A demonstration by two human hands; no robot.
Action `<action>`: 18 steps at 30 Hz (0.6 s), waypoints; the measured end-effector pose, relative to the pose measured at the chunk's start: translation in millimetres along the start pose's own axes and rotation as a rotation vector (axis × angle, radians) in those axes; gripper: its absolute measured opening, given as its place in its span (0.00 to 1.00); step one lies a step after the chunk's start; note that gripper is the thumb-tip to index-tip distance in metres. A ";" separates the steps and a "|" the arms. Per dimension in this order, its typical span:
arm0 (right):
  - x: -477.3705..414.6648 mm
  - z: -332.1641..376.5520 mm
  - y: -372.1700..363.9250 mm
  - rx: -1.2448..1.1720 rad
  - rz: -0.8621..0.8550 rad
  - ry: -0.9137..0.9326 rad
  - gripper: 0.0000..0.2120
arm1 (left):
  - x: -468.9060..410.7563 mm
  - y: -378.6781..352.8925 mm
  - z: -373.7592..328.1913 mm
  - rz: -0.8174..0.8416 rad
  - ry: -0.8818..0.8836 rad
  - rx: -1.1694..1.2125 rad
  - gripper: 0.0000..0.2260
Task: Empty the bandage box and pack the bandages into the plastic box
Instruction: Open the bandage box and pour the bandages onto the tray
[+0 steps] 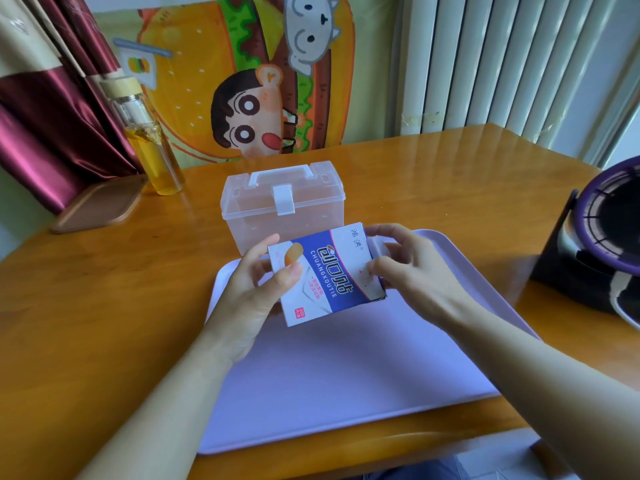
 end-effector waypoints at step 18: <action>-12.2 19.9 2.9 -0.492 0.137 -0.299 0.13 | -3.7 6.5 -10.0 0.047 0.021 -0.032 0.20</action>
Point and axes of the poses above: each hand's wrist, its own x-axis away from the middle knuckle, its own y-axis out of the back of the hand, z = x × y, the point moved 8 cm from there along -x, towards the middle knuckle, and after that the axes turned 15 degrees about -z, right-handed, at the moved point
